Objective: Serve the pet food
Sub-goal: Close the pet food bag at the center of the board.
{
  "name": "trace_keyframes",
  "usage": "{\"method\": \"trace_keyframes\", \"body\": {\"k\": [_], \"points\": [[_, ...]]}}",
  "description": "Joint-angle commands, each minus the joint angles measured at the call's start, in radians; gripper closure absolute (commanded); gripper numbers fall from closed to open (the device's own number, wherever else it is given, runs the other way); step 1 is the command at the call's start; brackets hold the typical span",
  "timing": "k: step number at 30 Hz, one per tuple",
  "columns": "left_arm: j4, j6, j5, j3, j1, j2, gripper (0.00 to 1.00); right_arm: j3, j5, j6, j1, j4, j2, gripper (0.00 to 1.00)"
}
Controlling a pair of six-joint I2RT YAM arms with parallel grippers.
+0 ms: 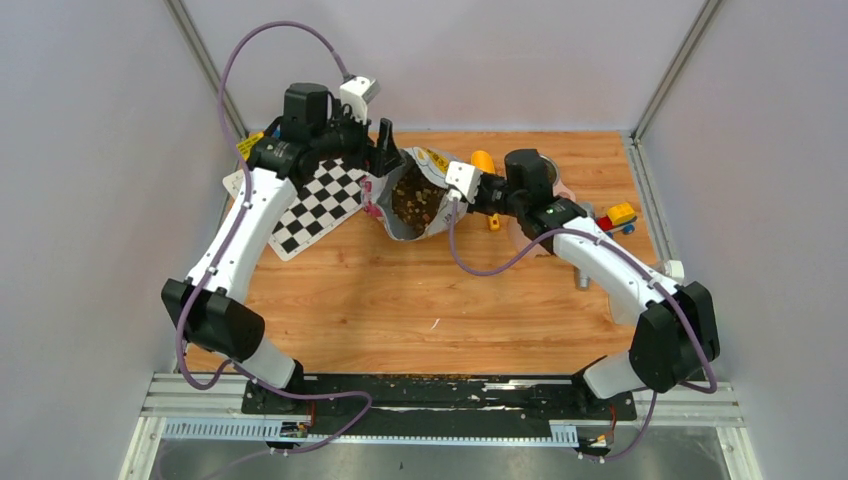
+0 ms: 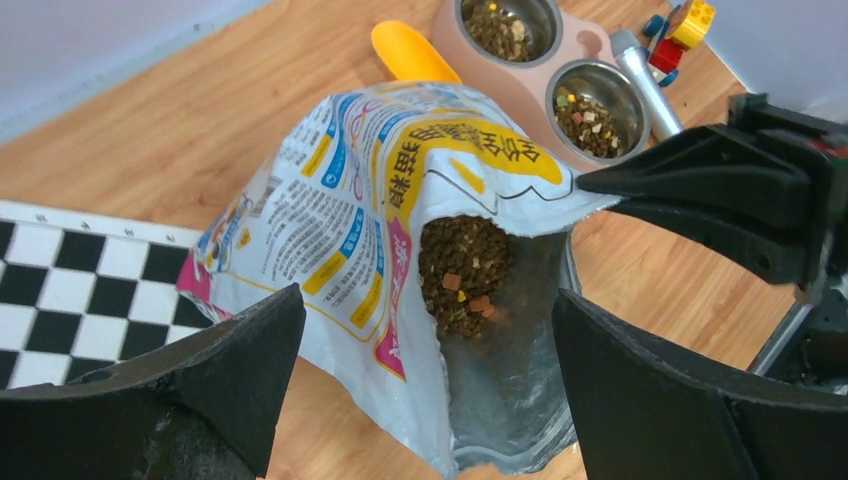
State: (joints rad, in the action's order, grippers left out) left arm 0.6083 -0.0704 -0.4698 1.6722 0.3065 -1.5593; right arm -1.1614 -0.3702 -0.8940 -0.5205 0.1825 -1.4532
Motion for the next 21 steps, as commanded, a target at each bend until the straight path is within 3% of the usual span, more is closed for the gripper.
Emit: {"method": "trace_keyframes", "body": {"k": [1,5,10,15,21], "points": [[0.118,0.156,-0.078,0.140,-0.007,0.044,0.00,-0.082,-0.006,0.123,0.058,-0.106,0.009,1.00],[0.261,0.379,-0.110,0.217,-0.008,0.062,0.00,-0.099,-0.047,0.202,0.094,-0.107,0.006,1.00],[0.384,0.606,0.008,0.205,-0.007,0.088,0.00,-0.123,-0.087,0.286,0.117,-0.105,-0.008,1.00],[0.430,0.796,0.084,0.082,-0.007,0.131,0.00,-0.165,-0.085,0.335,0.131,-0.095,-0.039,1.00],[0.412,0.879,0.091,-0.069,-0.004,0.178,0.02,-0.199,-0.094,0.378,0.151,-0.083,-0.066,1.00]]}}
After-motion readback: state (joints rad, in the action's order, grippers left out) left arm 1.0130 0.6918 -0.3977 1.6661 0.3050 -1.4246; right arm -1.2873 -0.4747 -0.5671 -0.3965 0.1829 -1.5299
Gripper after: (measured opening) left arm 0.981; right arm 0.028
